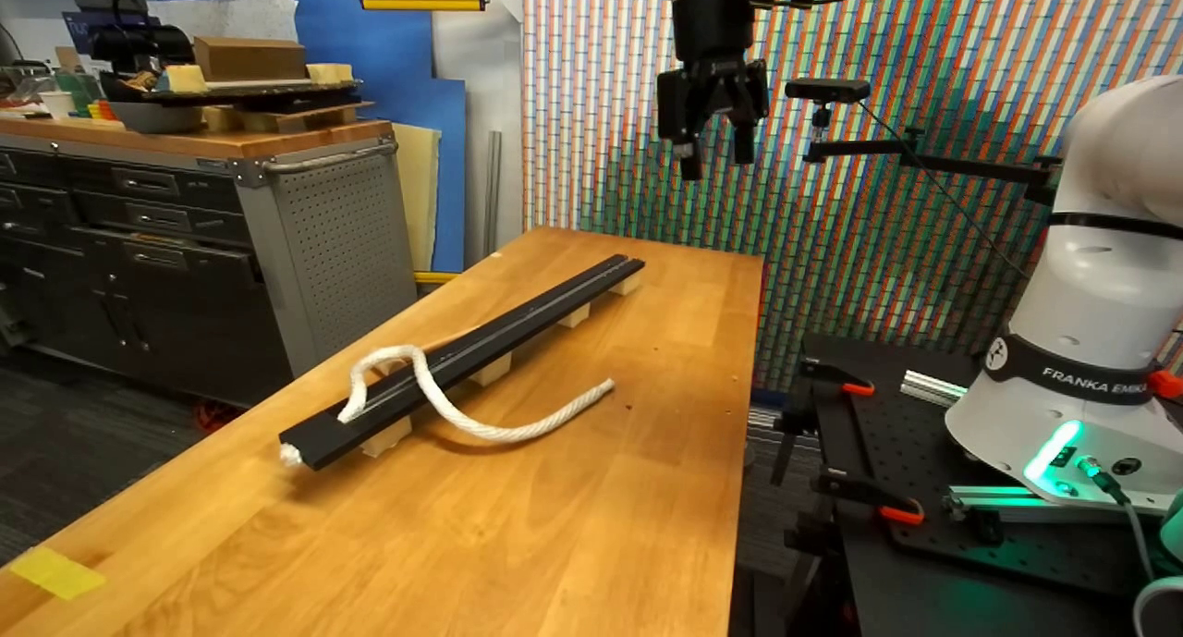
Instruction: Stretch the rope out on the platform
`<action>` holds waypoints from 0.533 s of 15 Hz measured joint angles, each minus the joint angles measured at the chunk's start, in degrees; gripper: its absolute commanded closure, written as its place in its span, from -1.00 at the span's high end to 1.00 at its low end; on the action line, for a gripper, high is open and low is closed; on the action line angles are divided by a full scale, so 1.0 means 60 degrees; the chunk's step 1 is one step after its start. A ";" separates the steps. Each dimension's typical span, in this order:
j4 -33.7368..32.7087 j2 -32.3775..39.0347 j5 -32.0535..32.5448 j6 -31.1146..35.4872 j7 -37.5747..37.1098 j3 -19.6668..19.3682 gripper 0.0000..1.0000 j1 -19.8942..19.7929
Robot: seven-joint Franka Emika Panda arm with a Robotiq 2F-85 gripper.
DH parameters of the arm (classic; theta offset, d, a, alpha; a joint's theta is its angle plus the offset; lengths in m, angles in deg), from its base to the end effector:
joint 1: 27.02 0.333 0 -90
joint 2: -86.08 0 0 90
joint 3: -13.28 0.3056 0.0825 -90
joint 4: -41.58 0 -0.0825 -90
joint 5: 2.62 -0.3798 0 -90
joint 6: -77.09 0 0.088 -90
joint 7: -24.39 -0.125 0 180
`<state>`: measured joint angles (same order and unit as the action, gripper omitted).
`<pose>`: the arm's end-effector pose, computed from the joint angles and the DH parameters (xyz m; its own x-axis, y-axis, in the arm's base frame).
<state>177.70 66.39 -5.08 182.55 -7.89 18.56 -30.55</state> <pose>0.4140 0.0171 0.4132 0.8330 -0.5278 -0.1658 -0.5191 -0.8493 0.0959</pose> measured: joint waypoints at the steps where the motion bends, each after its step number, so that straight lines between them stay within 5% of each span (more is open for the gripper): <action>1: 0.0011 0.0087 -0.0144 0.0357 -0.0261 0.0022 1.00 0.0001; 8: 0.0023 0.0572 -0.0113 0.1283 -0.1215 0.0289 1.00 0.0137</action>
<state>177.84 69.82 -5.77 190.24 -15.18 20.30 -29.73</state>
